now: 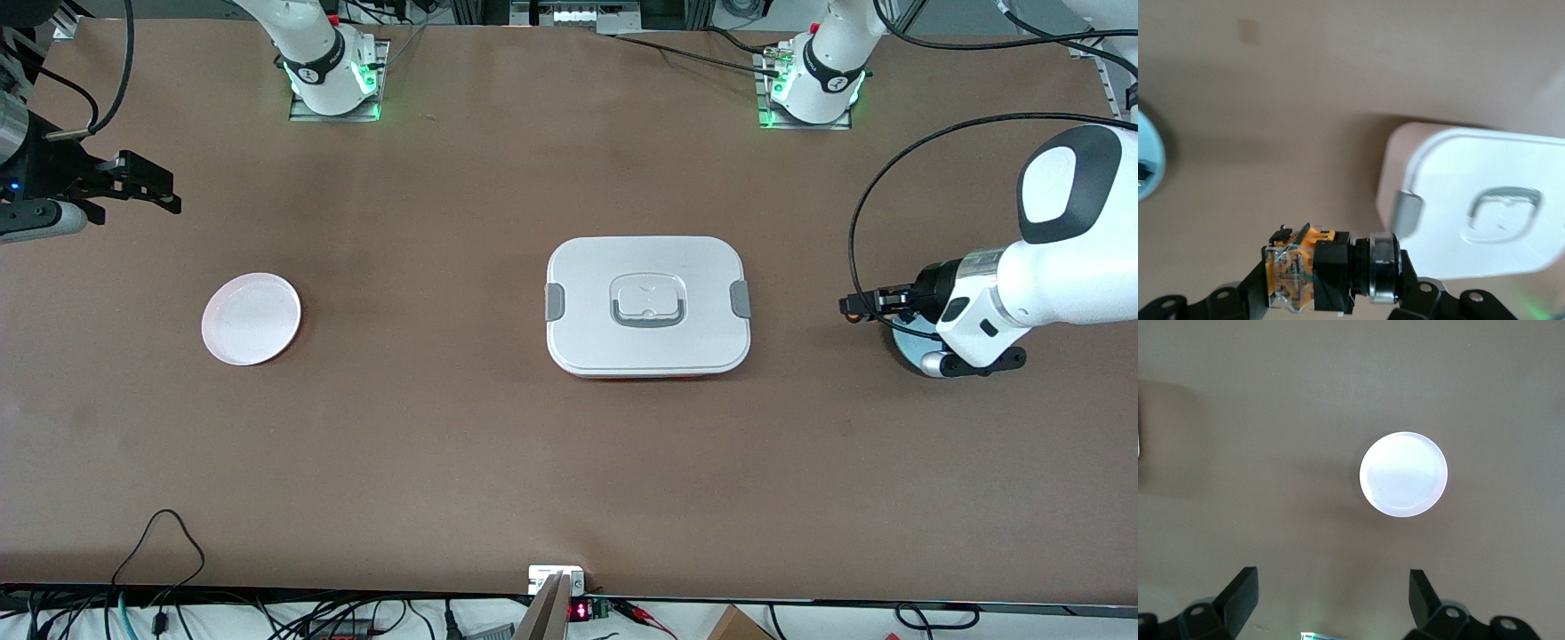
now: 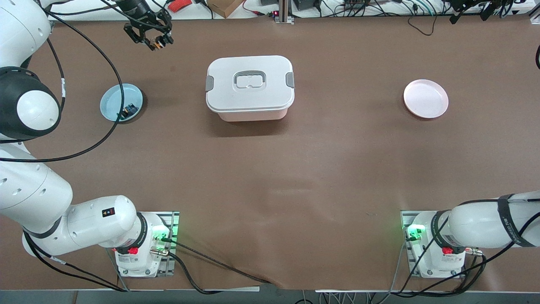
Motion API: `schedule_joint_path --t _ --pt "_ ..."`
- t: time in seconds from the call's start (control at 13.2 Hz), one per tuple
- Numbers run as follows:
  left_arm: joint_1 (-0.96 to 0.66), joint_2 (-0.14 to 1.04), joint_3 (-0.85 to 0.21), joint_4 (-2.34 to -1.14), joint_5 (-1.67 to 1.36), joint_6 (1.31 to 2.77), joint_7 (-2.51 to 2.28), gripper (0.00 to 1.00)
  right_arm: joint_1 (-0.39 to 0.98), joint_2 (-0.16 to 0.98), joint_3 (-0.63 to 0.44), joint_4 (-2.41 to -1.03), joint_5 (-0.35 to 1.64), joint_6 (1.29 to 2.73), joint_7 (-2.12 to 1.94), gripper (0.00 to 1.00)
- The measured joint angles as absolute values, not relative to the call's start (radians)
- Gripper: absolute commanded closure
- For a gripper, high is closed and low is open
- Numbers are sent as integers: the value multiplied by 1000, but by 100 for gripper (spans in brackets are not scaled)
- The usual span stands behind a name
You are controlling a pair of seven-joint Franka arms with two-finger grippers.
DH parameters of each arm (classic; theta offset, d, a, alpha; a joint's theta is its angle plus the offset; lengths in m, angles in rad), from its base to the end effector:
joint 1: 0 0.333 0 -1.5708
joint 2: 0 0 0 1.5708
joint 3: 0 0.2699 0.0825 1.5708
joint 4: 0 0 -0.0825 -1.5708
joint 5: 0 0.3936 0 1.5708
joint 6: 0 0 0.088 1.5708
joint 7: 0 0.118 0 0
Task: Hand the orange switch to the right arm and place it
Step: 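Lift the switch with the left gripper and carry it over the box, then raise the switch with the left gripper while the right gripper reaches toward it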
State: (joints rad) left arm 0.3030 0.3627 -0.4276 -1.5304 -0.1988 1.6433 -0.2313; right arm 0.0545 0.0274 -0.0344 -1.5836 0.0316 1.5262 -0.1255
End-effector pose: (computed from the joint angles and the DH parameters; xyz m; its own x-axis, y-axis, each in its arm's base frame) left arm 0.6232 -0.0751 0.3972 0.9517 0.1040 -0.2890 0.1859 -0.9441 0.2723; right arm 0.5640 0.0154 0.5422 0.9860 0.1463 -0.0802 0.1434 -0.9888 -0.0410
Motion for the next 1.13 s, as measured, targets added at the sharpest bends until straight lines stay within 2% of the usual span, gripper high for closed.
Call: schedule_joint_path --t 0.3,0.61,0.83,1.13 --pt "300 363 -510 -1531 -292 1638 -72 79 54 27 -35 -1584 31 1527 -125 0" --pt "296 368 -529 -1534 -491 1641 128 80 55 32 -35 -1584 31 1528 -125 0" --pt "290 384 -581 -1539 -603 1714 345 79 55 32 -32 -1569 32 1533 -125 0" --pt "265 439 -597 -1547 -849 1827 664 79 64 36 -24 -1566 32 1531 -125 0"
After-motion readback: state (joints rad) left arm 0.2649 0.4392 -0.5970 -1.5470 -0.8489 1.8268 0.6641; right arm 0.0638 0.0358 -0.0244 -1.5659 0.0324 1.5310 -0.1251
